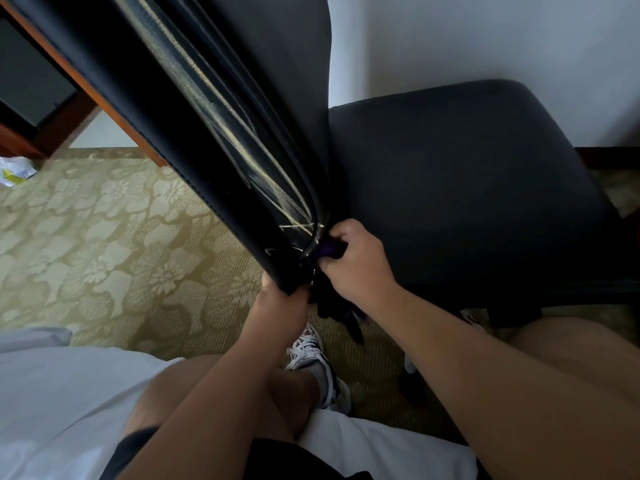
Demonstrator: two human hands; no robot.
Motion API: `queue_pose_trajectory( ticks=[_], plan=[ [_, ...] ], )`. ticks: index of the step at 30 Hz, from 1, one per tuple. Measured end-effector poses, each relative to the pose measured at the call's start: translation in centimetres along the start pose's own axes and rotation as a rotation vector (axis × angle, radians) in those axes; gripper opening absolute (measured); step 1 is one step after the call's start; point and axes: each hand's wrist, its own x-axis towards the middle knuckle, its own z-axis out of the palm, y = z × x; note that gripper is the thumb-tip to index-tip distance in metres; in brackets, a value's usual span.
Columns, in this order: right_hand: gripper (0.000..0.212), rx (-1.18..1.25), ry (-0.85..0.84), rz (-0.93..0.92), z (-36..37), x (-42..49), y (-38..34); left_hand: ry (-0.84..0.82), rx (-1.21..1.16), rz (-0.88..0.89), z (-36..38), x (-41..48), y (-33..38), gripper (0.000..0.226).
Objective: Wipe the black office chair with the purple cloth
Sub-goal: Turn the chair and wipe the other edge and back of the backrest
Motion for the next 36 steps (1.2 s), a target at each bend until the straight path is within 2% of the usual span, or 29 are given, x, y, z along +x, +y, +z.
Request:
queue_pose_trajectory(
  ticks=[2, 6, 9, 13, 16, 21, 23, 28, 31, 34, 36],
  plan=[
    [0.036, 0.063, -0.01, 0.001, -0.3, 0.0, -0.3, -0.011, 0.002, 0.008, 0.0, 0.0, 0.0, 0.05],
    [0.023, 0.211, -0.049, 0.018, -0.8, 0.0, -0.6, 0.003, -0.03, -0.021, 0.0, 0.0, 0.1, 0.049],
    [0.019, 0.075, -0.091, -0.041, -0.3, -0.7, 0.1, 0.004, -0.015, -0.032, 0.1, 0.0, 0.1, 0.056],
    [0.017, -0.129, -0.183, -0.104, 0.4, -1.2, 0.5, -0.008, 0.001, -0.038, 0.0, 0.0, -0.1, 0.053],
    [0.015, -0.159, -0.137, -0.172, 0.0, -1.1, 0.0, -0.017, -0.008, -0.034, 0.0, 0.1, 0.0, 0.054],
    [0.014, 0.056, 0.019, -0.248, -0.3, -1.4, -1.3, -0.04, 0.047, -0.014, 0.1, 0.5, -0.2, 0.053],
    [0.012, 0.01, 0.005, -0.288, -0.1, -1.4, -0.8, -0.023, 0.022, -0.022, 0.0, 0.5, -0.2, 0.053],
    [0.015, -0.202, -0.142, -0.223, 0.2, -1.4, 0.5, -0.023, 0.028, -0.025, 0.0, 0.3, -0.2, 0.051],
    [0.01, -0.136, -0.059, -0.249, 0.1, -1.5, -0.1, -0.043, 0.039, -0.024, 0.0, 0.4, -0.3, 0.048],
    [0.016, 0.023, 0.061, -0.3, 0.2, -1.8, -0.8, -0.052, 0.024, -0.014, 0.0, 0.5, -0.3, 0.049],
    [0.015, 0.012, 0.055, -0.341, 0.2, -1.9, -0.4, -0.049, 0.034, -0.012, 0.0, 0.5, -0.3, 0.049]
  ],
)
